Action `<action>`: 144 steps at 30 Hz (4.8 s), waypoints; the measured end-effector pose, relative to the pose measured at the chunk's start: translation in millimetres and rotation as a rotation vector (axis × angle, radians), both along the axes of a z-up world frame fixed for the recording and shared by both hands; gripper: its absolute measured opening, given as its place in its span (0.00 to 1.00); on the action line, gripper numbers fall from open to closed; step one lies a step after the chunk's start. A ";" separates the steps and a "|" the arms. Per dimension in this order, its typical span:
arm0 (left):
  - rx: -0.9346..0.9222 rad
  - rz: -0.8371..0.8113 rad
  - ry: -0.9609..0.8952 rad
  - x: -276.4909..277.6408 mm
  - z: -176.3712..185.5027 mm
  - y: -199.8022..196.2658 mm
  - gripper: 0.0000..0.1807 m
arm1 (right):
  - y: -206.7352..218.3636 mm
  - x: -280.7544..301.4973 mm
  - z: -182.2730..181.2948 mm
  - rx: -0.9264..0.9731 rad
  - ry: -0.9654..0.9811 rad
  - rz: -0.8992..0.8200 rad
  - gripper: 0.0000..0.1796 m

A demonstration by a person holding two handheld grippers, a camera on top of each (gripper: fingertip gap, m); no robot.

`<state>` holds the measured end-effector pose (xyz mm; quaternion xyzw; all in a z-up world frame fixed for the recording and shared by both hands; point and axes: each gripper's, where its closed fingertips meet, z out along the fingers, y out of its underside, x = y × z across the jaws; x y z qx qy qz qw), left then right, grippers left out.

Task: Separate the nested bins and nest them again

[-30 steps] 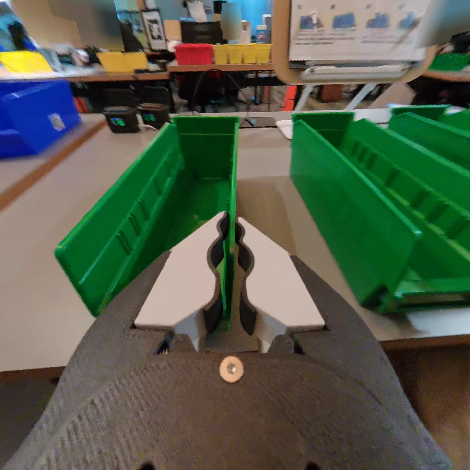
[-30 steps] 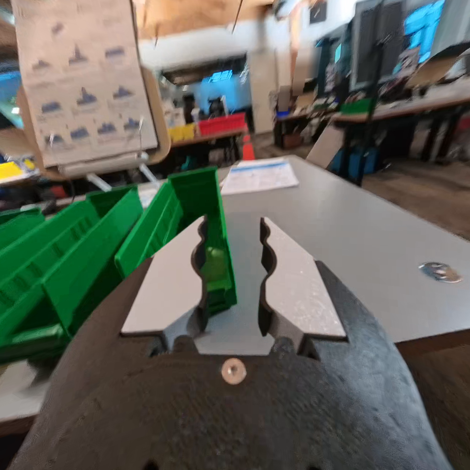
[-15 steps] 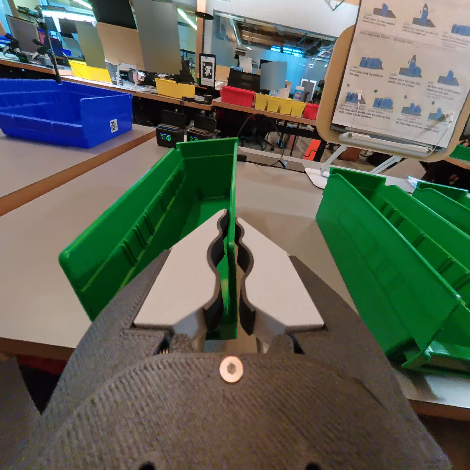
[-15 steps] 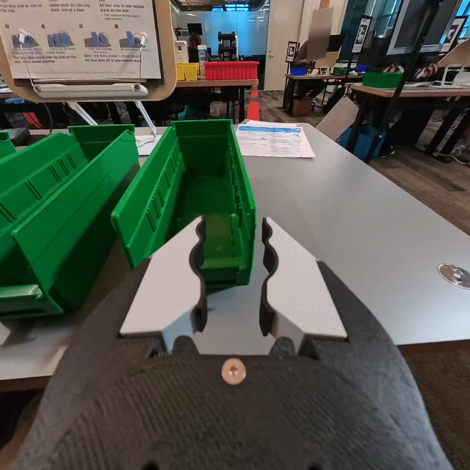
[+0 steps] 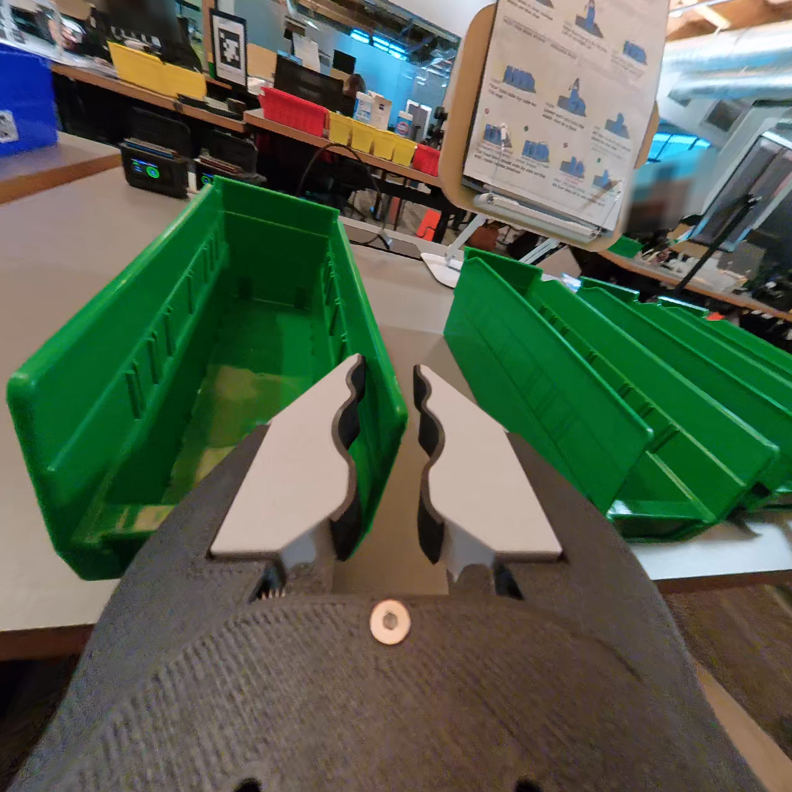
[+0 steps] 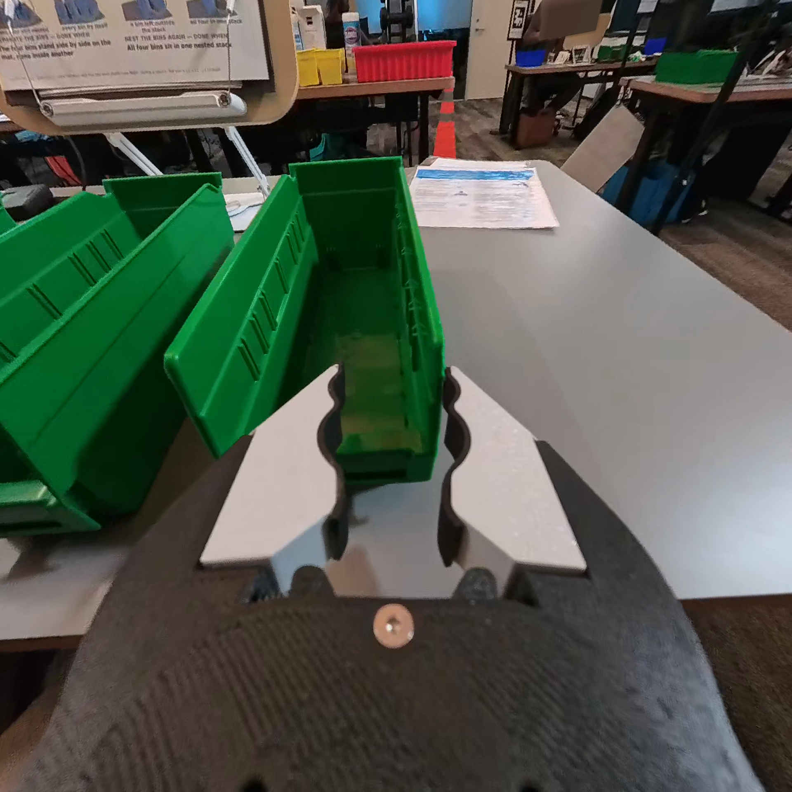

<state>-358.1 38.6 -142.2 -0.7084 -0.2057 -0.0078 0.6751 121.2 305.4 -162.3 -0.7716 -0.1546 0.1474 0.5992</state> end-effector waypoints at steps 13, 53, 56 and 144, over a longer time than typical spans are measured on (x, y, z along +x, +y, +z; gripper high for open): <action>0.003 -0.041 0.089 16.8 6.4 -12.1 0.16 | 18.5 4.9 -11.0 -0.055 0.017 -0.029 0.05; 0.168 -0.405 -0.213 166.7 54.4 -12.8 0.01 | -308.6 -252.1 116.1 0.802 -0.002 0.608 0.19; 0.203 -0.342 -0.155 135.1 68.8 -23.4 0.01 | -318.7 -269.0 103.4 0.741 0.008 0.701 0.24; -0.074 0.075 -0.113 -96.1 31.1 -39.7 0.00 | -237.2 -232.2 37.5 0.267 -0.015 0.589 0.16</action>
